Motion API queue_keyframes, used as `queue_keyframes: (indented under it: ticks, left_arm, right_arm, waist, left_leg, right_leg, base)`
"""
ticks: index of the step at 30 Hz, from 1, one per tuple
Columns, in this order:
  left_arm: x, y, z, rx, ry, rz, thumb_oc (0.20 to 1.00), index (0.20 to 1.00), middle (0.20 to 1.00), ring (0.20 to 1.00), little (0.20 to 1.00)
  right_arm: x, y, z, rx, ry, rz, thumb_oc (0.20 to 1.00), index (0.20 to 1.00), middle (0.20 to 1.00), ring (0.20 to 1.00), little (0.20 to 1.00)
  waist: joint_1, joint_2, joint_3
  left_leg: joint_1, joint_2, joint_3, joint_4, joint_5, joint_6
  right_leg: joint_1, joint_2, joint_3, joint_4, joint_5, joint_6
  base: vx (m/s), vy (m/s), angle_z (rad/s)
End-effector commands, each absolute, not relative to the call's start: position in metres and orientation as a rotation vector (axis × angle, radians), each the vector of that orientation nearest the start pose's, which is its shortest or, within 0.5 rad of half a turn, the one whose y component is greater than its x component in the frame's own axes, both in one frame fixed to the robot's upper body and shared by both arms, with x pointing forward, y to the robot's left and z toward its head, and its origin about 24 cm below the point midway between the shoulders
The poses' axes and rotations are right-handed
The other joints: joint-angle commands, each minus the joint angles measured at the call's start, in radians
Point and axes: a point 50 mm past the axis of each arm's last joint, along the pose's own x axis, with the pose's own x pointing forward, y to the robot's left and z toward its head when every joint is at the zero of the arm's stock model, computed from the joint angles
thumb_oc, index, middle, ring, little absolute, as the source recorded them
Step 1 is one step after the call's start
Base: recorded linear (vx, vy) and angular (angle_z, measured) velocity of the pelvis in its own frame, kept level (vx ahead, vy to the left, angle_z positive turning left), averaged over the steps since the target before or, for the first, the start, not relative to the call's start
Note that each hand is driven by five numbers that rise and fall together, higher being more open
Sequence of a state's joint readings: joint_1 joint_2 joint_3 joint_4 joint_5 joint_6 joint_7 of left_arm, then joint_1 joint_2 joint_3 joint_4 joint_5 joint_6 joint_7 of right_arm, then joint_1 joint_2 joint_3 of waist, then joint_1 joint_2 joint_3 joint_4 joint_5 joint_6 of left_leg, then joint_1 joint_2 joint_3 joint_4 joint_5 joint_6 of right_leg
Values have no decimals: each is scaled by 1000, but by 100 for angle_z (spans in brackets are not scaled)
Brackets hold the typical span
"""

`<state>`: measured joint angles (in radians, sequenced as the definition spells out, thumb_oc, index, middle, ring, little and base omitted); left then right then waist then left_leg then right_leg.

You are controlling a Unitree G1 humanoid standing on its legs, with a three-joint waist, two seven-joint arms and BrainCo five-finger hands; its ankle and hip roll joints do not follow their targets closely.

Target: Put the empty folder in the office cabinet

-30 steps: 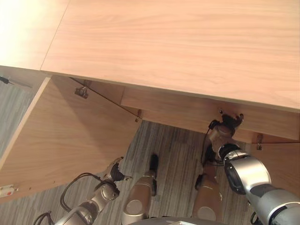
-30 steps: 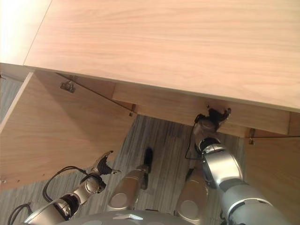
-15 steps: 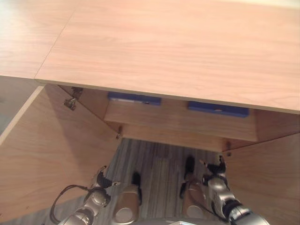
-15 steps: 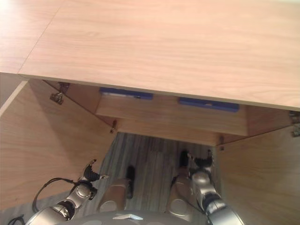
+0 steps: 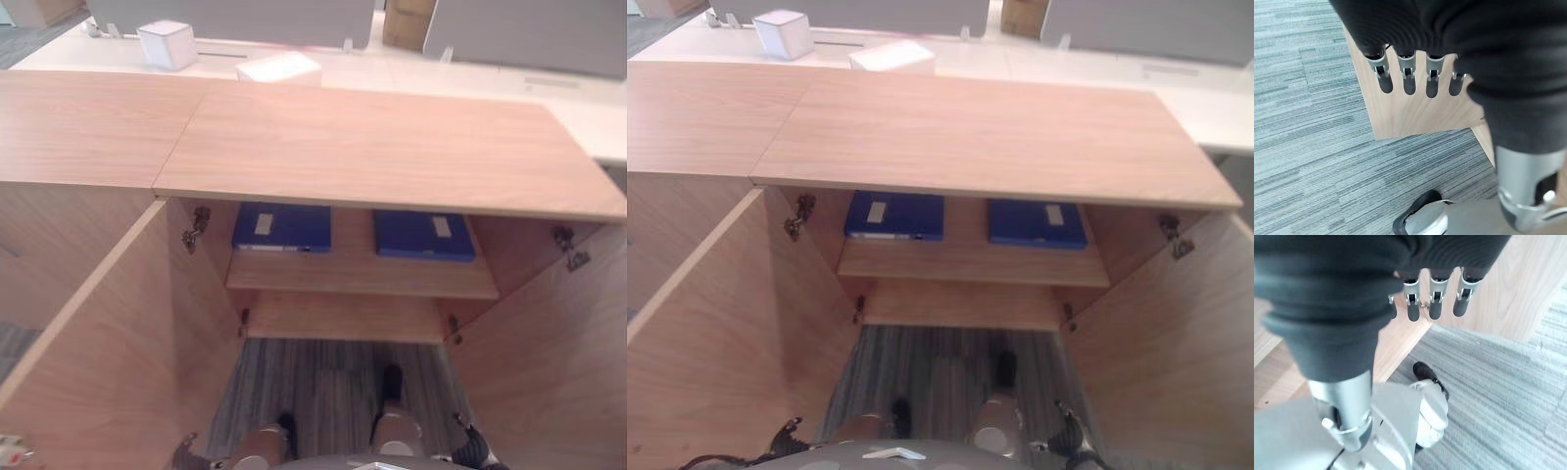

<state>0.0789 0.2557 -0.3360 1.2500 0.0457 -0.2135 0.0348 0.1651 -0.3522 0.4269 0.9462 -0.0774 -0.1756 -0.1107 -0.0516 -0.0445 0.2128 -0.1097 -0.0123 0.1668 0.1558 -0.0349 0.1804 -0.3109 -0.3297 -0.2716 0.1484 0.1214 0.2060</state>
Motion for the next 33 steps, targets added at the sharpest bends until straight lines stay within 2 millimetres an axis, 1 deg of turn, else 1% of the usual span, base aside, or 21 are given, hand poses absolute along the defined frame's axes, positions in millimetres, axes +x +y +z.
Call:
queue_keyframes:
  ticks: [1, 2, 3, 6, 7, 9, 10, 11, 12, 14, 15, 18, 19, 21, 22, 24, 26, 29, 30, 31, 33]
  left_arm:
    - [91, 236, -154, 459, 1041, -150, 1000, 1000, 1000, 1000, 1000]
    - [91, 236, -154, 460, 1040, -149, 1000, 1000, 1000, 1000, 1000]
    - [86, 235, -155, 463, 1055, -153, 1000, 1000, 1000, 1000, 1000]
    - [83, 235, -158, 444, 1086, -115, 1000, 1000, 1000, 1000, 1000]
    - [83, 236, -158, 445, 1086, -115, 1000, 1000, 1000, 1000, 1000]
    - [81, 232, -159, 395, 1096, -71, 1000, 1000, 1000, 1000, 1000]
    - [82, 232, -159, 396, 1096, -71, 1000, 1000, 1000, 1000, 1000]
    - [80, 229, -160, 377, 1098, -57, 1000, 1000, 1000, 1000, 1000]
    - [75, 225, -162, 351, 1110, -35, 1000, 1000, 1000, 1000, 1000]
    - [75, 225, -162, 351, 1110, -35, 1000, 1000, 1000, 1000, 1000]
    - [71, 221, -164, 321, 1120, -8, 1000, 1000, 1000, 1000, 1000]
    - [68, 217, -166, 298, 1134, -2, 1000, 1000, 1000, 1000, 1000]
    - [67, 215, -166, 294, 1140, -6, 1000, 1000, 1000, 1000, 1000]
    - [67, 213, -167, 290, 1141, -15, 1000, 1000, 1000, 1000, 1000]
    - [68, 213, -167, 290, 1140, -16, 1000, 1000, 1000, 1000, 1000]
    - [64, 212, -168, 299, 1157, -38, 1000, 1000, 1000, 1000, 1000]
    - [64, 212, -168, 298, 1156, -39, 1000, 1000, 1000, 1000, 1000]
    - [59, 212, -168, 304, 1177, -68, 1000, 1000, 1000, 1000, 1000]
    - [59, 212, -168, 304, 1177, -68, 1000, 1000, 1000, 1000, 1000]
    - [58, 214, -168, 306, 1183, -78, 1000, 1000, 1000, 1000, 1000]
    - [53, 216, -169, 324, 1200, -106, 1000, 1000, 1000, 1000, 1000]
  right_arm:
    - [107, -236, -134, -681, 851, 267, 1000, 1000, 1000, 1000, 1000]
    - [107, -236, -134, -680, 850, 267, 1000, 1000, 1000, 1000, 1000]
    - [91, -236, -142, -699, 905, 268, 1000, 1000, 1000, 1000, 1000]
    - [77, -230, -152, -660, 986, 192, 1000, 1000, 1000, 1000, 1000]
    - [77, -230, -152, -659, 986, 192, 1000, 1000, 1000, 1000, 1000]
    - [80, -231, -151, -570, 977, 51, 1000, 1000, 1000, 1000, 1000]
    - [80, -230, -151, -570, 977, 51, 1000, 1000, 1000, 1000, 1000]
    - [82, -230, -150, -527, 960, -20, 1000, 1000, 1000, 1000, 1000]
    - [80, -230, -149, -458, 943, -147, 1000, 1000, 1000, 1000, 1000]
    - [80, -230, -149, -457, 943, -147, 1000, 1000, 1000, 1000, 1000]
    - [78, -235, -148, -419, 942, -268, 1000, 1000, 1000, 1000, 1000]
    - [78, -240, -148, -391, 956, -348, 1000, 1000, 1000, 1000, 1000]
    - [84, -254, -144, -382, 945, -447, 1000, 1000, 1000, 1000, 1000]
    - [90, -270, -139, -372, 933, -544, 1000, 1000, 1000, 1000, 1000]
    - [90, -271, -138, -372, 932, -545, 1000, 1000, 1000, 1000, 1000]
    - [102, -294, -128, -361, 897, -675, 1000, 1000, 1000, 1000, 1000]
    - [102, -294, -128, -361, 896, -677, 1000, 1000, 1000, 1000, 1000]
    - [121, -323, -111, -359, 838, -780, 1000, 1000, 1000, 1000, 1000]
    - [121, -323, -111, -359, 838, -780, 1000, 1000, 1000, 1000, 1000]
    - [132, -350, -92, -369, 781, -865, 1000, 1000, 1000, 1000, 1000]
    - [144, -371, -74, -381, 739, -918, 1000, 1000, 1000, 1000, 1000]
  waist:
    - [-4, -35, 38]
    - [-6, -39, 36]
    - [8, -32, 14]
    - [27, -24, -38]
    - [28, -24, -41]
    - [25, -25, -76]
    - [26, -24, -80]
    - [23, -26, -92]
    - [13, -28, -117]
    - [15, -27, -120]
    - [3, -19, -134]
    - [4, -9, -160]
    - [2, -2, -171]
    - [6, 8, -189]
    - [5, 9, -188]
    - [15, 23, -205]
    - [15, 24, -204]
    - [37, 38, -226]
    - [37, 38, -226]
    - [47, 48, -229]
    - [63, 57, -237]
  left_leg:
    - [98, 2, -70, -53, -80, -186]
    - [95, -2, -70, -57, -74, -185]
    - [83, 9, -36, -85, -45, -180]
    - [63, 34, 51, -130, 2, -180]
    - [59, 34, 52, -131, 7, -180]
    - [59, 44, 107, -139, 8, -184]
    - [54, 45, 108, -139, 12, -184]
    - [55, 49, 132, -138, 11, -186]
    - [66, 50, 164, -147, 10, -191]
    - [62, 52, 166, -147, 14, -191]
    - [69, 62, 188, -148, 17, -200]
    - [76, 80, 208, -168, 38, -213]
    - [80, 89, 212, -176, 52, -222]
    - [86, 98, 213, -192, 68, -232]
    - [87, 98, 212, -194, 69, -232]
    - [94, 109, 207, -206, 83, -243]
    - [95, 110, 206, -207, 84, -243]
    - [99, 124, 198, -219, 102, -255]
    - [99, 124, 198, -219, 102, -255]
    - [101, 129, 190, -222, 109, -261]
    - [98, 135, 184, -224, 118, -267]
  right_leg:
    - [57, -21, 56, -25, 138, 1]
    - [53, -25, 57, -26, 140, 1]
    - [101, 3, 45, 34, 73, -17]
    - [181, 49, 31, 116, -20, -37]
    - [178, 51, 31, 111, -14, -38]
    - [224, 44, 28, 96, -21, -35]
    - [221, 46, 28, 91, -16, -36]
    - [238, 42, 34, 75, -13, -32]
    - [278, 51, 55, 22, -36, -30]
    - [275, 54, 57, 17, -31, -31]
    - [293, 67, 75, -46, -52, -24]
    - [303, 86, 95, -114, -61, -27]
    - [318, 97, 93, -148, -62, -27]
    - [334, 110, 89, -175, -60, -31]
    - [337, 111, 88, -177, -60, -32]
    - [358, 125, 77, -205, -64, -36]
    - [360, 126, 76, -206, -63, -36]
    - [384, 142, 61, -226, -76, -44]
    - [384, 142, 61, -226, -76, -44]
    - [392, 151, 55, -229, -83, -47]
    - [398, 158, 49, -235, -90, -52]
  base:
    - [-70, 22, -22]
    - [-136, 50, -9]
    - [-217, 79, -15]
    - [-171, 54, -19]
    - [-50, -12, -78]
    - [-30, -47, -112]
    - [-28, -61, -125]
    - [31, -45, -141]
    - [36, -45, -103]
    - [24, -43, -112]
    - [17, -101, -105]
    - [46, -143, -66]
    - [39, -116, -60]
    - [50, -119, -20]
    - [41, -104, 4]
    - [28, -95, 8]
    - [18, -48, 11]
    - [40, -87, 25]
    - [21, -79, 10]
    - [17, -81, 10]
    - [19, -91, 15]
